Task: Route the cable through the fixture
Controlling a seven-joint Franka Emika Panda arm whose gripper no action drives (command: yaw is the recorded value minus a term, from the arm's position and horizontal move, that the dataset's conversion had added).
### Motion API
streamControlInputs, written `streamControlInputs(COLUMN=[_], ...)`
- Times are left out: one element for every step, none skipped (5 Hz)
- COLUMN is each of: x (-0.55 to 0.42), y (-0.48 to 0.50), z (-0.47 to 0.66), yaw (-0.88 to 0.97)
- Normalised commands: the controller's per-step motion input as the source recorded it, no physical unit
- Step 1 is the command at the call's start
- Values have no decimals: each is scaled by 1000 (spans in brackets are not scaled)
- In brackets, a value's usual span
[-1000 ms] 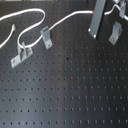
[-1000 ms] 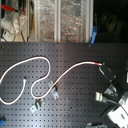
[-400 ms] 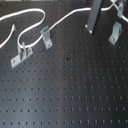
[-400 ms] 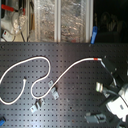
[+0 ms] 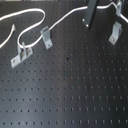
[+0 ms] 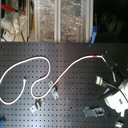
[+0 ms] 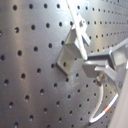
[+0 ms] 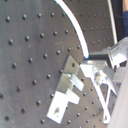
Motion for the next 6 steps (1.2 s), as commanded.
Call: streamControlInputs(x=[-150, -4, -83, -83, -18, -53], y=[248, 356, 161, 118, -13, -13], z=[0, -5, 91, -1, 52, 278], yaw=[0, -63, -391, -60, -163, -214])
